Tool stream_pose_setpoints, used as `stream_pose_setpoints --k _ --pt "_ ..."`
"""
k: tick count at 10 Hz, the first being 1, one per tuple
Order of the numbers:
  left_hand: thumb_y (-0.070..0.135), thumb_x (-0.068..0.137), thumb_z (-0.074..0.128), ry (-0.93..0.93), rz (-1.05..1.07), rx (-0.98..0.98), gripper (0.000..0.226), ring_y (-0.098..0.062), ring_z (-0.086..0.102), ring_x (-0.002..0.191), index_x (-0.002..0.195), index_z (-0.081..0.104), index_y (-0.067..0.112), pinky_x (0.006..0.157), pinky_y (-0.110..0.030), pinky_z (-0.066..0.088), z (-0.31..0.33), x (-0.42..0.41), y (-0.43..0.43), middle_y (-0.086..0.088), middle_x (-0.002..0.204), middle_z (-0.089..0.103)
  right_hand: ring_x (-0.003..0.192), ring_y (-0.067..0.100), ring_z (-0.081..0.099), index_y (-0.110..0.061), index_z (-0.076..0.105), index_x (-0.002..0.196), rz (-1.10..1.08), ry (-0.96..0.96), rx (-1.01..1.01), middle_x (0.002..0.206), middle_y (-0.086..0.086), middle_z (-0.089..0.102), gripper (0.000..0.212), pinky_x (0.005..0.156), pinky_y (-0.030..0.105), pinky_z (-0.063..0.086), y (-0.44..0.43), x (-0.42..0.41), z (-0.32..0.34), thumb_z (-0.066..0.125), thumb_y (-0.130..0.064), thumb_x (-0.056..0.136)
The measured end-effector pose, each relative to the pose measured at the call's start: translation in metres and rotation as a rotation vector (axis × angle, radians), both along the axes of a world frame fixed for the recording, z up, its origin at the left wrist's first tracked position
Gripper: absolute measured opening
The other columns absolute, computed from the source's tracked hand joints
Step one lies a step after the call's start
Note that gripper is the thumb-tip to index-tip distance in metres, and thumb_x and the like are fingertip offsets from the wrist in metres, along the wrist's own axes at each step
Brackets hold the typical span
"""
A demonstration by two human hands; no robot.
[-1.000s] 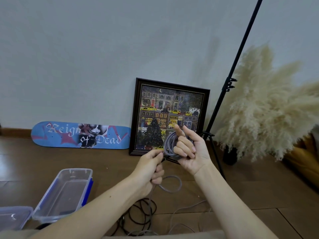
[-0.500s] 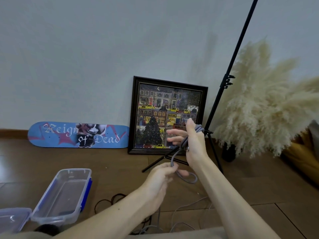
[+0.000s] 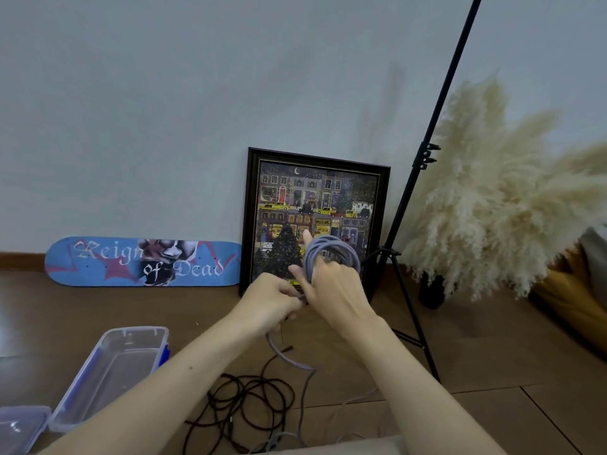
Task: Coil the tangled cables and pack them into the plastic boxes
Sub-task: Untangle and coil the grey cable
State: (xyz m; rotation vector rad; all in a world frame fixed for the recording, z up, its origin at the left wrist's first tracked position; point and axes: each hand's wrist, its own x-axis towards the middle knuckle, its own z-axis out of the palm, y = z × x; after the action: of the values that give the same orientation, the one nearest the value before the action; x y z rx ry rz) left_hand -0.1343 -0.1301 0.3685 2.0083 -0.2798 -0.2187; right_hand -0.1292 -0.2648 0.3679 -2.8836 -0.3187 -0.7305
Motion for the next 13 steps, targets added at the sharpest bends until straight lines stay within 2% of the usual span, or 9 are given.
stream_pose_setpoints --k 2,3,4,5,7,8,11,12,13 --pt "0.003 0.087 0.060 0.690 0.027 -0.549 0.010 -0.002 0.028 0.033 0.092 0.066 -0.003 0.034 -0.012 0.030 0.009 0.000 0.010 -0.001 0.051 0.047 0.023 0.011 0.035 0.007 0.047 0.135 -0.135 -0.286 -0.071 0.038 -0.003 0.046 0.061 0.033 0.011 0.008 -0.012 0.009 -0.001 0.042 -0.040 0.096" --pt "0.009 0.088 0.062 0.478 -0.049 -0.259 0.008 -0.003 0.033 0.035 0.092 0.067 0.005 0.040 -0.016 0.034 0.020 -0.001 0.013 0.003 0.051 0.047 0.024 0.013 0.036 0.005 0.059 0.122 -0.242 -0.380 0.011 0.038 -0.002 0.041 0.050 0.028 0.013 0.016 -0.020 0.008 0.002 0.051 -0.037 0.097" --pt "0.009 0.078 0.072 -0.684 0.189 0.531 0.009 -0.018 0.050 0.047 0.077 0.063 0.011 0.045 -0.027 0.029 0.019 0.011 0.019 -0.001 0.056 0.052 0.039 0.016 0.050 -0.009 0.059 0.084 -0.286 -0.205 0.035 0.049 -0.002 0.047 0.053 0.035 0.026 0.038 -0.016 0.011 0.004 0.032 -0.051 0.100" --pt "0.012 0.054 0.087 -1.206 0.078 0.807 0.030 -0.023 0.044 0.032 0.060 0.058 0.010 0.041 -0.019 0.012 0.021 0.016 0.036 -0.001 0.043 0.047 0.046 0.023 0.052 -0.007 0.054 0.065 -0.164 0.095 0.308 0.053 0.006 0.053 0.071 0.048 0.032 0.046 -0.008 0.015 0.001 0.023 -0.063 0.095" --pt "0.029 0.047 0.092 -1.243 -0.169 0.986 0.040 -0.018 0.046 0.033 0.050 0.055 0.013 0.041 -0.016 0.014 0.015 0.018 0.043 0.001 0.045 0.047 0.034 0.012 0.018 0.001 0.062 0.092 0.088 1.179 0.627 0.042 -0.001 0.029 0.109 0.038 0.021 0.021 -0.014 0.001 -0.005 0.000 -0.087 0.074" --pt "0.019 0.044 0.092 -1.247 -0.086 0.983 0.039 -0.019 0.049 0.037 0.048 0.054 0.014 0.041 -0.018 0.013 0.015 0.023 0.045 0.001 0.046 0.047 0.027 0.006 0.016 0.002 0.062 0.098 0.328 1.439 0.680 0.037 -0.004 0.026 0.104 0.032 0.016 0.015 -0.011 -0.007 0.002 0.015 -0.088 0.072" --pt "0.030 0.078 0.073 -1.145 -0.125 0.797 0.029 -0.024 0.055 0.042 0.063 0.056 0.013 0.040 -0.023 0.017 -0.019 0.035 0.038 -0.001 0.051 0.056 0.026 -0.001 0.028 -0.002 0.062 0.108 0.850 1.692 0.900 0.036 -0.009 0.036 0.041 0.033 0.010 0.022 -0.008 -0.018 0.006 0.067 -0.037 0.086" --pt "0.032 0.091 0.045 -0.988 -0.115 0.730 0.037 -0.025 0.059 0.067 0.125 0.048 0.020 0.052 -0.029 0.030 -0.031 0.031 0.031 0.000 0.073 0.063 0.026 -0.002 0.032 -0.001 0.063 0.109 0.911 1.689 1.016 0.036 -0.010 0.039 0.035 0.033 0.010 0.025 -0.010 -0.020 0.007 0.065 -0.027 0.087" --pt "0.018 0.090 0.053 -0.857 -0.053 0.558 0.070 -0.018 0.049 0.057 0.148 0.015 0.022 0.054 -0.033 0.039 -0.035 0.022 0.019 0.006 0.061 0.047 0.027 -0.001 0.033 0.001 0.062 0.112 0.966 1.650 1.153 0.037 -0.010 0.039 0.035 0.033 0.012 0.026 -0.011 -0.021 0.008 0.060 -0.027 0.092"
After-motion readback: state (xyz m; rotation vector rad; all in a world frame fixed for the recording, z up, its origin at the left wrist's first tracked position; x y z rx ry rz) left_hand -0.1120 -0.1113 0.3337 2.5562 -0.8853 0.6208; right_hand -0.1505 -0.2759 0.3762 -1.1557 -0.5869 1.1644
